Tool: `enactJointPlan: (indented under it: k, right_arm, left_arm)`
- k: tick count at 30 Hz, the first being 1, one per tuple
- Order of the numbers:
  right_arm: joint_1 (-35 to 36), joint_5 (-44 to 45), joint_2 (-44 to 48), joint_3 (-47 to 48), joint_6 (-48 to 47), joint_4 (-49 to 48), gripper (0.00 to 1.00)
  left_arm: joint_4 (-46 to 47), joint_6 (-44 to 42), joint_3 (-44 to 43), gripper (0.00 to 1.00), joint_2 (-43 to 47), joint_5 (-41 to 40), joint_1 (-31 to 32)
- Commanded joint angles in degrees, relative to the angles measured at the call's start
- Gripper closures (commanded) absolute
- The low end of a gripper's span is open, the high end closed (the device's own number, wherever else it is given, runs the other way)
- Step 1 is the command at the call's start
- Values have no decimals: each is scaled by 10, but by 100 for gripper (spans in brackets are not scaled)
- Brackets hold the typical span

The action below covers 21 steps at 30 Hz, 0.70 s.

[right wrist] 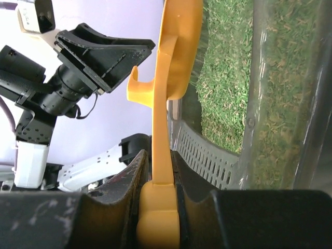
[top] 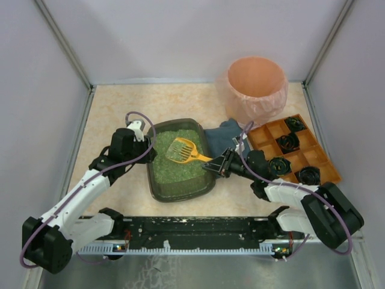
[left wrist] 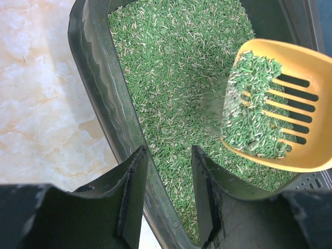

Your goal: Clean the litter box

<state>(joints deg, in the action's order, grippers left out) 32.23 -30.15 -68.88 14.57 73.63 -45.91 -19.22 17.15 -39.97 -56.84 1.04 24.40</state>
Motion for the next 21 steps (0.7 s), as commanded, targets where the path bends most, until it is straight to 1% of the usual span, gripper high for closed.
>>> enactJointPlan:
  k: [1, 2, 4, 6, 8, 9, 10, 13, 15, 16, 17, 19, 21]
  right_arm:
    - [-18, 15, 23, 9, -9, -10, 100]
    - [-17, 17, 25, 8, -12, -9, 100]
    - [-1, -15, 8, 35, -25, -25, 100]
    - [-2, -36, 2, 49, -35, -14, 100]
    - [-24, -8, 27, 38, -37, 33, 100]
    - [-28, 8, 39, 34, -35, 45, 100]
    - [-27, 6, 41, 39, -37, 41, 100]
    - [-6, -40, 13, 70, -48, 22, 100]
    - [-20, -16, 29, 60, -52, 69, 100]
    - [-26, 6, 41, 49, -46, 80, 100]
    - [-27, 13, 46, 42, -41, 66, 100]
    - [-9, -17, 29, 58, -49, 51, 100]
    - [0, -39, 18, 87, -82, 95, 100]
  left_arm:
    - [9, 2, -5, 54, 7, -1, 2]
    - [6, 3, -6, 54, 7, -2, 1]
    - [7, 3, -5, 54, 8, -3, 1]
    - [13, 3, -4, 54, 6, 0, 1]
    - [12, 3, -7, 54, 2, 4, 2]
    - [7, 2, -9, 54, 1, 3, 2]
    - [2, 3, -10, 54, 1, 1, 2]
    - [9, 3, -4, 54, 7, 0, 2]
    - [14, 3, -4, 54, 7, 2, 2]
    - [12, 3, -5, 54, 7, 1, 2]
    - [7, 4, -5, 54, 8, 0, 2]
    - [7, 4, -3, 54, 9, -2, 2]
    - [14, 4, -2, 54, 10, 0, 2]
